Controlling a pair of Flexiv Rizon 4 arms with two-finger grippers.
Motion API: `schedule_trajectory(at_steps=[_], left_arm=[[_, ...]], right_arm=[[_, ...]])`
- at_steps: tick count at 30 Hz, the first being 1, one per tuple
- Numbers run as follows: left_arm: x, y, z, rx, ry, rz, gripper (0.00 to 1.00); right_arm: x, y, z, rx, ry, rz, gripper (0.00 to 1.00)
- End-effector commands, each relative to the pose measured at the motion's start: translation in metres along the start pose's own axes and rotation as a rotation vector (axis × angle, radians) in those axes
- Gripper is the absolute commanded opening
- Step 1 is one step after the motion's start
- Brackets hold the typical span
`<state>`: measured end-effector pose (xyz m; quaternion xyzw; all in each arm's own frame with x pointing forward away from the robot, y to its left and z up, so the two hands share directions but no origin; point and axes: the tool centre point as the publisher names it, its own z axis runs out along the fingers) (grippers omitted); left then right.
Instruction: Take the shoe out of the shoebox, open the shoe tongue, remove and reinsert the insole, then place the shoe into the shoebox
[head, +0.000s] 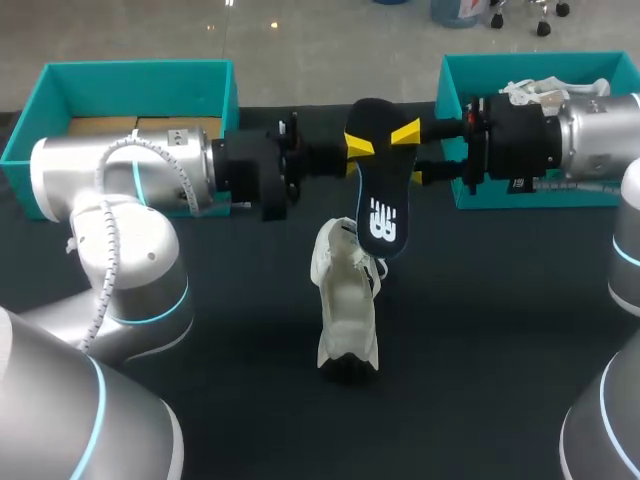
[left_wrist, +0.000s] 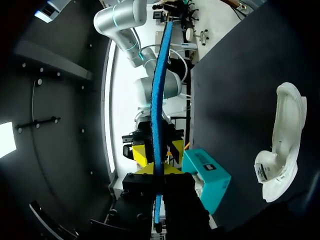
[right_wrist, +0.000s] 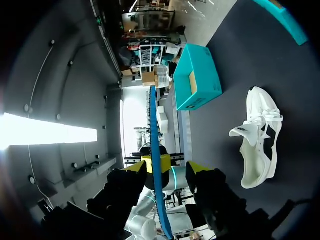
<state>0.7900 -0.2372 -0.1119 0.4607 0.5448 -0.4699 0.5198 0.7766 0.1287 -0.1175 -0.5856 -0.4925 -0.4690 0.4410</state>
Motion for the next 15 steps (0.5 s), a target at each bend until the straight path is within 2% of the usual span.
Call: schedule_trajectory(at_steps=[1,4,15], left_arm=[[0.0017,-0.0009,-0.0016,0.015,-0.002,-0.032,0.0],[0.002,-0.0011,-0.0019,0.03,0.002,-0.062,0.0],[0.002,-0.0011,-0.0019,0.03,0.002,-0.062,0.0]], right_arm=[[-0.0024,-0.0065,-0.0229,-0.017,-0.066,0.004,1.0],[-0.0084,-0.0053,-0.0301,-0.024,-0.113,0.009,1.0],[-0.0084,-0.0053,-0.0301,-0.024,-0.113,0.009,1.0]])
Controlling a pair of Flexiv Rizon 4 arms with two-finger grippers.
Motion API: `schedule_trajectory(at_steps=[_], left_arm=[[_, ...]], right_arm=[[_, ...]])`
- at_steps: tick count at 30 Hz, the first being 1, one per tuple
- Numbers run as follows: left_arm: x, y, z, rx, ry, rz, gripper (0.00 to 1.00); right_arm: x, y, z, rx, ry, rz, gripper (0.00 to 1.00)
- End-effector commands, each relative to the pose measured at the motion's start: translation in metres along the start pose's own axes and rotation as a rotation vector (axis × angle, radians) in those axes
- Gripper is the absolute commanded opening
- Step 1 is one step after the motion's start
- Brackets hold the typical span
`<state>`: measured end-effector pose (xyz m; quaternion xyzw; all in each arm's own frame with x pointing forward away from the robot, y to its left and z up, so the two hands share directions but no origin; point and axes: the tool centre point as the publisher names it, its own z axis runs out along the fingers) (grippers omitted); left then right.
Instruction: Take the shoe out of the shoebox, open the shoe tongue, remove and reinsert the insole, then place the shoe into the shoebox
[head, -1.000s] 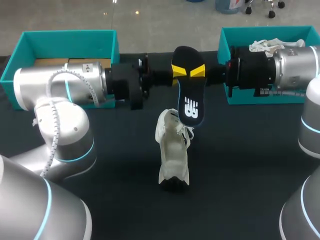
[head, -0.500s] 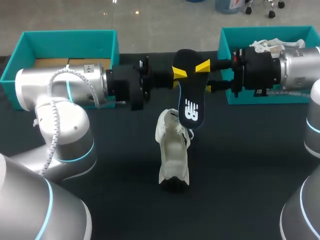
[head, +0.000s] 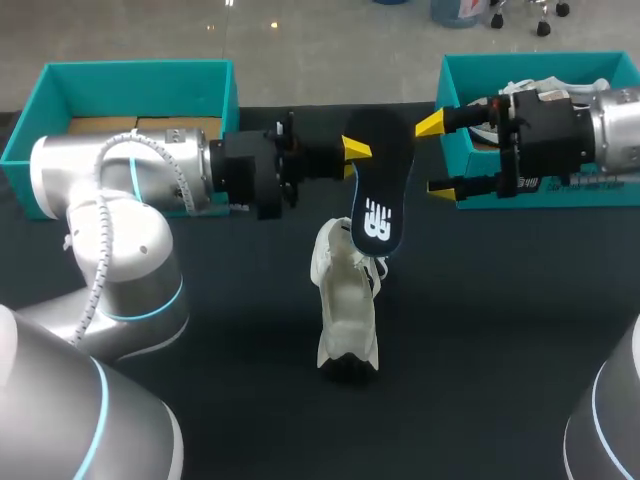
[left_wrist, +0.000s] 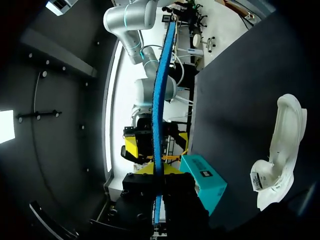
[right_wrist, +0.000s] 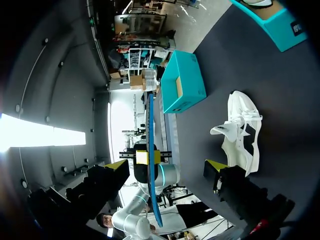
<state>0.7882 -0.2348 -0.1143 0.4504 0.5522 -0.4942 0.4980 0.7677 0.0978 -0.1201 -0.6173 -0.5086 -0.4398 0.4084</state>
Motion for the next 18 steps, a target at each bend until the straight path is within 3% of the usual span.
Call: schedule_trajectory(at_steps=[1,8,18], left_arm=[[0.0,0.0,0.001,0.001,0.002,0.002,0.0],[0.0,0.0,0.001,0.001,0.002,0.002,0.0],[0.0,0.0,0.001,0.001,0.002,0.002,0.0]], right_arm=[[0.0,0.0,0.001,-0.002,-0.002,0.002,1.0],[0.0,0.0,0.001,-0.002,-0.002,0.002,1.0],[-0.04,-0.012,-0.057,-0.131,-0.126,-0.009,1.0]])
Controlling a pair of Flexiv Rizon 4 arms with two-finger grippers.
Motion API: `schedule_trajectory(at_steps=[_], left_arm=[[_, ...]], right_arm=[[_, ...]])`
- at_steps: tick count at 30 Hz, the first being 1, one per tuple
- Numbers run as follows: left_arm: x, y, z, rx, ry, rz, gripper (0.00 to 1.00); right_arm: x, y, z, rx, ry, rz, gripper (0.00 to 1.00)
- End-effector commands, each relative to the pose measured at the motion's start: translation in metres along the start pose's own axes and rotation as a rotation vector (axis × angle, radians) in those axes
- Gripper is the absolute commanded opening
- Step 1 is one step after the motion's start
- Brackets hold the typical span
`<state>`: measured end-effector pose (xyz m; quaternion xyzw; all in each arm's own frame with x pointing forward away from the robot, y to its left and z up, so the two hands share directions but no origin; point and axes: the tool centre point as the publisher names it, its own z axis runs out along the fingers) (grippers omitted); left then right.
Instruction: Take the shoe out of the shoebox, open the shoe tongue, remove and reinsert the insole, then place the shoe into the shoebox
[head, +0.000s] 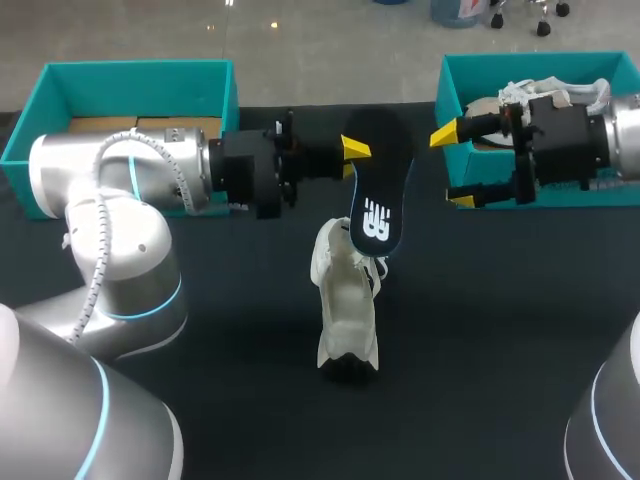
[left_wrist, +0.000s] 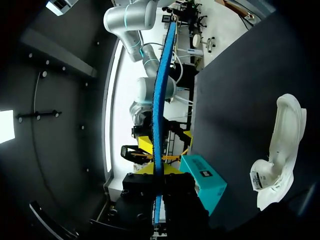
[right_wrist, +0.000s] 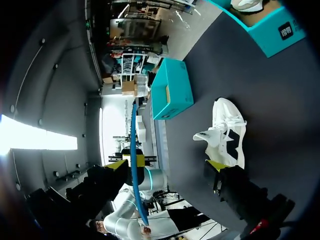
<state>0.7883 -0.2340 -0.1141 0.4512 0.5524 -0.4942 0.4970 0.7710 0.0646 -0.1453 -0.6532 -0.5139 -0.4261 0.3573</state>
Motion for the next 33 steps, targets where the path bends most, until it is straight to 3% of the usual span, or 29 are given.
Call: schedule_trajectory(at_steps=[1,13,23,33], left_arm=[[0.0,0.0,0.001,-0.001,0.0,0.002,0.0],[0.0,0.0,0.001,-0.001,0.0,0.002,0.0],[0.0,0.0,0.001,-0.001,0.0,0.002,0.0],[0.0,0.0,0.001,-0.001,0.0,0.002,0.0]], right_arm=[[-0.018,-0.02,-0.04,-0.069,-0.042,-0.005,1.0],[-0.04,-0.044,-0.086,-0.157,-0.101,-0.018,1.0],[-0.055,-0.048,-0.103,-0.168,-0.196,-0.06,1.0],[-0.059,-0.047,-0.106,-0.185,-0.207,-0.051,1.0]])
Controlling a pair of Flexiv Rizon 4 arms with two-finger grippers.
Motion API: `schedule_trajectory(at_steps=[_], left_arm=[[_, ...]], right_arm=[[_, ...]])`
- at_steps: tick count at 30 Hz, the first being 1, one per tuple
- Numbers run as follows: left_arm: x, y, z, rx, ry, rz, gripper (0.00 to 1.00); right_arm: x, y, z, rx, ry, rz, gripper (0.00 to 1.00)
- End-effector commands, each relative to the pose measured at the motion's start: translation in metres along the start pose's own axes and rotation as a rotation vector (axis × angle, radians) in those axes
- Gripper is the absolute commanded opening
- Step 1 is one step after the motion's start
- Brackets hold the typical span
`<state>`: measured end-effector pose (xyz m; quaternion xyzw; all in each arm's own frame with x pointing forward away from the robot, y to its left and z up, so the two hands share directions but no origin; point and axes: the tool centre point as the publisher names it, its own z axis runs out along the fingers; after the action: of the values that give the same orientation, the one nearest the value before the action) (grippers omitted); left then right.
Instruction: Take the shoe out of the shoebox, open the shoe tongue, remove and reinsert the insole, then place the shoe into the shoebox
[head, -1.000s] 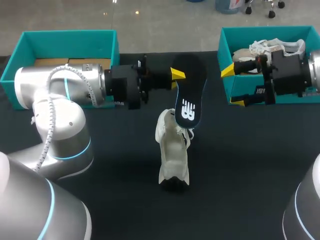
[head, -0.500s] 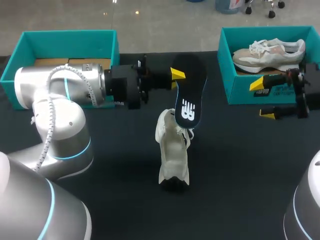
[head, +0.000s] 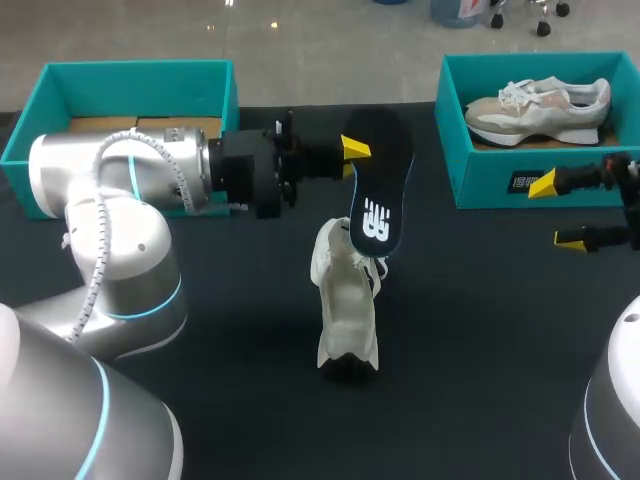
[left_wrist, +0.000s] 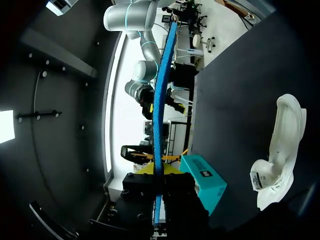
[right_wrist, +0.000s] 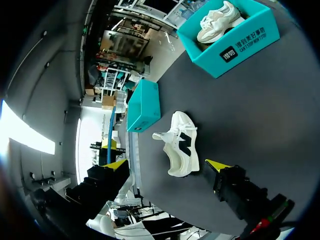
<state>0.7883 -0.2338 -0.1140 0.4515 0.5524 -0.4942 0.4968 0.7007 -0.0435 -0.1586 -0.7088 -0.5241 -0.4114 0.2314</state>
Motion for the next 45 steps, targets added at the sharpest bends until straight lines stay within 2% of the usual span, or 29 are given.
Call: schedule_trajectory(at_steps=[1,19,26,33,45], left_arm=[[0.0,0.0,0.002,-0.001,0.0,0.002,0.0],[0.0,0.0,0.002,-0.001,0.0,0.002,0.0],[0.0,-0.03,-0.018,0.075,0.043,-0.214,0.0],[0.001,-0.051,-0.041,0.098,0.075,-0.399,0.0],[0.025,-0.099,-0.056,0.164,0.109,-0.67,0.0]], right_arm=[[0.0,-0.002,-0.001,-0.004,-0.003,0.002,1.0],[0.0,-0.002,-0.001,-0.004,-0.003,0.002,1.0],[0.0,-0.002,-0.001,-0.004,-0.003,0.002,1.0],[0.0,-0.002,-0.001,-0.004,-0.003,0.002,1.0],[0.0,-0.002,-0.001,-0.004,-0.003,0.002,1.0]])
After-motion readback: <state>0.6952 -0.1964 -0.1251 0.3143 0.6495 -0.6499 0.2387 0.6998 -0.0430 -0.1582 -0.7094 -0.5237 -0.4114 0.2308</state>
